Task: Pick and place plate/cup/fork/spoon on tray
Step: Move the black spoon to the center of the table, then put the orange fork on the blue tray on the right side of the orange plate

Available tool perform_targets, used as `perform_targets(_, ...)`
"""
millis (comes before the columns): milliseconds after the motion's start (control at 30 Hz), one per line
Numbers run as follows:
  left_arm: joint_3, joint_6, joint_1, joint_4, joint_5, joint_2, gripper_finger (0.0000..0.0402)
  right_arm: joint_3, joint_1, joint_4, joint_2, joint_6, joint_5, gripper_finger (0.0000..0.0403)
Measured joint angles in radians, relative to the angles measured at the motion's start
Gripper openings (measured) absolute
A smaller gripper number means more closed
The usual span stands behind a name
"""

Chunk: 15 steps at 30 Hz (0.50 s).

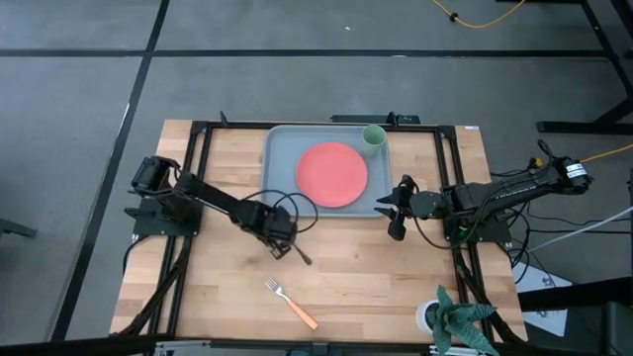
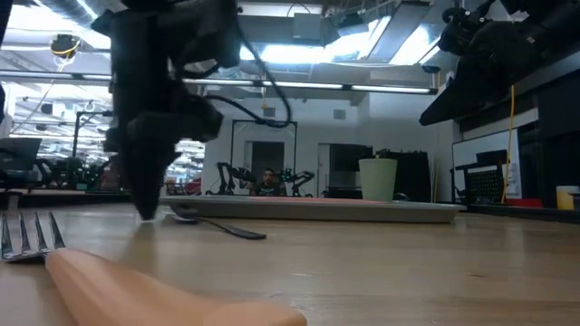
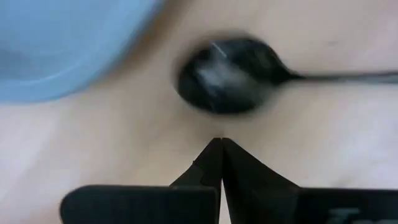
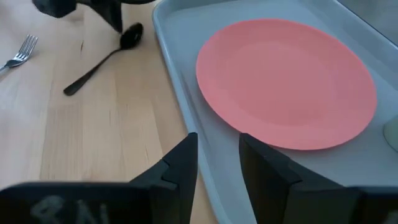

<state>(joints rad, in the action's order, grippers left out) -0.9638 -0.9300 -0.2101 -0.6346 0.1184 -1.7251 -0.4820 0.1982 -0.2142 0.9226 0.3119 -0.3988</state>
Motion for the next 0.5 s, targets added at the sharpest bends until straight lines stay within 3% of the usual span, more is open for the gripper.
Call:
perform_targets(133,-0.044,0.017,0.011,-0.040,-0.086,0.000,0.0000,0.000,0.000,0.000,0.000,0.001,0.000,0.0121)
perform_targets(300,-0.216,0.014,-0.042,-0.227,-0.194,0.006,0.0000,0.000,0.000,0.000,0.000,0.001,0.000,0.0121)
perform_targets(400,-0.301,-0.073,-0.095,-0.280,-0.340,0.007,0.0000,0.000,0.000,0.000,0.000,0.001,0.000,0.0121)
perform_targets(500,-0.316,-0.206,-0.151,-0.202,-0.425,-0.018,0.0000,0.000,0.000,0.000,0.000,0.001,0.000,0.0121)
